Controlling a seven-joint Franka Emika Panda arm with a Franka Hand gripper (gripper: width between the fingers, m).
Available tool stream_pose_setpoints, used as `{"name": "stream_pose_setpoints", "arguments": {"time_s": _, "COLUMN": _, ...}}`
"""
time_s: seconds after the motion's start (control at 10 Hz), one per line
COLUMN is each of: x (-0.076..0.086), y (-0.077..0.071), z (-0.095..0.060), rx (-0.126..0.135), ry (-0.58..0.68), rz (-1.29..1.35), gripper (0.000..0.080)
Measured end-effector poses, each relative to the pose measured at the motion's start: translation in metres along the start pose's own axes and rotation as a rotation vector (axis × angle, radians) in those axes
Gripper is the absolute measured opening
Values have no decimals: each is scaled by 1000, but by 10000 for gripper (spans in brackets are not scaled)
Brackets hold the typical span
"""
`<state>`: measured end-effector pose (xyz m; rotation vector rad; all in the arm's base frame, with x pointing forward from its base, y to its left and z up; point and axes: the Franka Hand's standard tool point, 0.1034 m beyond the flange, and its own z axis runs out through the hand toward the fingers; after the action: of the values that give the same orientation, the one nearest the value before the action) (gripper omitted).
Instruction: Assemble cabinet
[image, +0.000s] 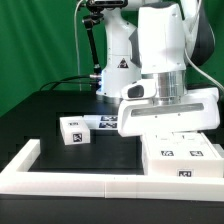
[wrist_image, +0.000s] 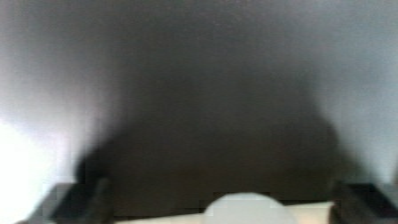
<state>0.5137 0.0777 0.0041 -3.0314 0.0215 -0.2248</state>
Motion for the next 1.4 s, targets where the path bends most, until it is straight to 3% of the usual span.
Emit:
{"name": "stream_pose_setpoints", "arguments": {"time_s": 0.1, "x": -2, "y": 1, "z": 1, "rx": -1, "ry": -4, "rz": -15, "gripper": 354}}
{"name": "stream_pose_setpoints", "arguments": {"time_s": 0.2, "x": -5, "y": 2, "z": 1, "rx": -1, "ry": -8, "rz": -23, "gripper": 354}}
{"name": "stream_pose_setpoints", "arguments": {"time_s": 0.3, "x": -8, "y": 2, "z": 1, "rx": -2, "ry": -12, "rz": -29, "gripper": 172}}
{"name": "stream_pose_setpoints", "arguments": {"time_s": 0.4, "x": -12, "y": 2, "z": 2, "rx": -3, "ry": -18, "rz": -35, "gripper": 59}}
{"name": "stream_pose_setpoints", "arguments": {"time_s": 0.6, "x": -17, "y": 3, "z": -6, "rx": -6, "ry": -22, "rz": -64, "gripper": 13}}
{"name": "stream_pose_setpoints", "arguments": {"time_s": 0.9, "x": -15, "y": 2, "z": -33, "rx": -12, "ry": -23, "rz": -105, "gripper": 4}}
{"name": "stream_pose_setpoints", "arguments": {"time_s": 1.1, "x": -4, "y": -6, "z": -62, "rx": -13, "ry": -7, "rz": -122, "gripper": 2}}
{"name": "stream_pose_setpoints", "arguments": {"time_s": 1.4, "x": 14, "y": -11, "z": -86, "rx": -15, "ry": 5, "rz": -134, "gripper": 2}}
